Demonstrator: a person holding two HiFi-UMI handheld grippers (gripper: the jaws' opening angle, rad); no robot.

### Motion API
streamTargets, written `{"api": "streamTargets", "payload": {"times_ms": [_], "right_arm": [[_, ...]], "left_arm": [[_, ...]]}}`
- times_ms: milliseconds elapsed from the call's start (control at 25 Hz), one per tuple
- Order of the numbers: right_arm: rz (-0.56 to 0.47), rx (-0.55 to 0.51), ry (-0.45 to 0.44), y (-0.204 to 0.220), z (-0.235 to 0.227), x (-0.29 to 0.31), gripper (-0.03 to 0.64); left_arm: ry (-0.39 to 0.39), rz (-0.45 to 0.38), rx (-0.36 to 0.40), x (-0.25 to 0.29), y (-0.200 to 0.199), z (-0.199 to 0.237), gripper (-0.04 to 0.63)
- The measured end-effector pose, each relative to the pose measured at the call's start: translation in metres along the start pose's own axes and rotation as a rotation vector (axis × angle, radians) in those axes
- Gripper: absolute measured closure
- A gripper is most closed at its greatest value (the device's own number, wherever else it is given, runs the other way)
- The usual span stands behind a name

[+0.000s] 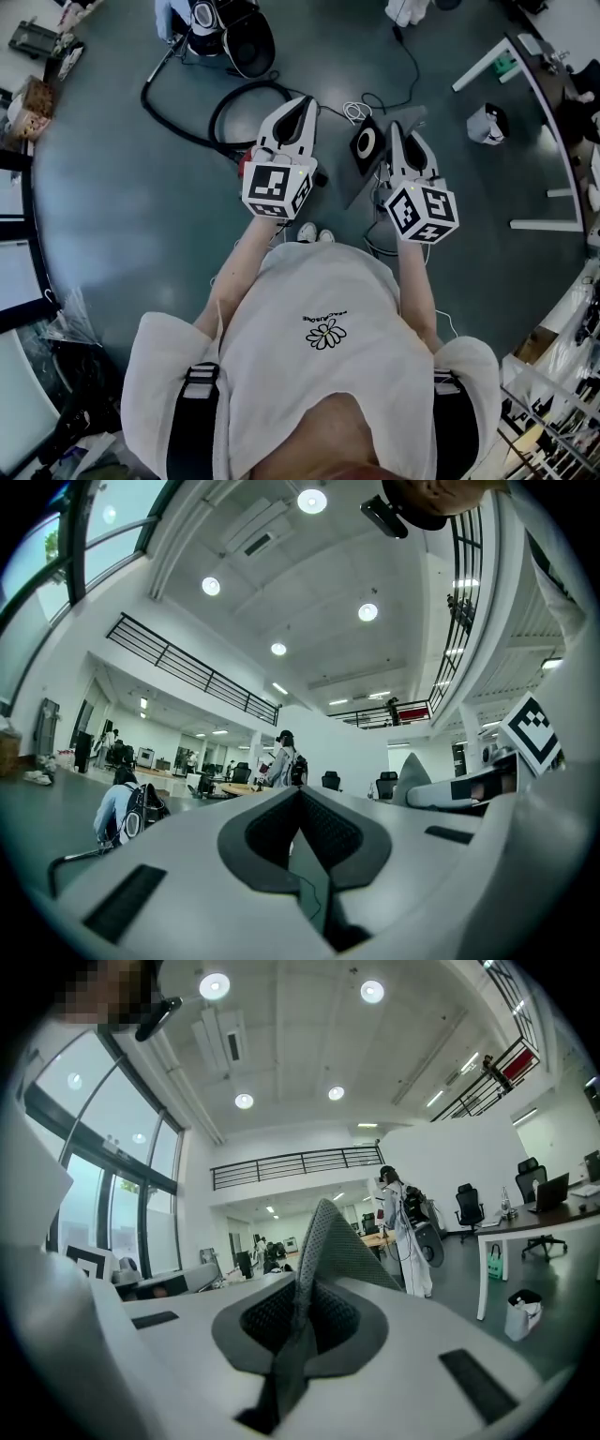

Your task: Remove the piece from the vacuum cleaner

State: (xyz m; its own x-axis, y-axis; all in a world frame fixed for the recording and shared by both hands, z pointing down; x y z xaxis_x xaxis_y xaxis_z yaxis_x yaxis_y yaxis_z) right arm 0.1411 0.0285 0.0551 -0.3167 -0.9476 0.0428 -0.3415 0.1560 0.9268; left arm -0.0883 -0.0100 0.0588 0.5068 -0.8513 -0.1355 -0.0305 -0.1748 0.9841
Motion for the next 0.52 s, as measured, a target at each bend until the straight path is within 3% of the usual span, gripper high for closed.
{"api": "streamTargets", "payload": {"times_ms": [520], "right_arm": [[-0.046,0.015,0.018,-0.011,-0.008,-0.001,0.594]], "left_arm": [[-0.003,-0.008,-0.013,0.000,-0.002,-0.004,0.592]]}}
Point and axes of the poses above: the fingertips, and each gripper's own axes: x forward along the fingers, z to its left, y out of its underside, the point moved 10 cm from there along -x, backward along the fingers, and after that the axes turned 10 degrees about x, right-handed, at the moved point
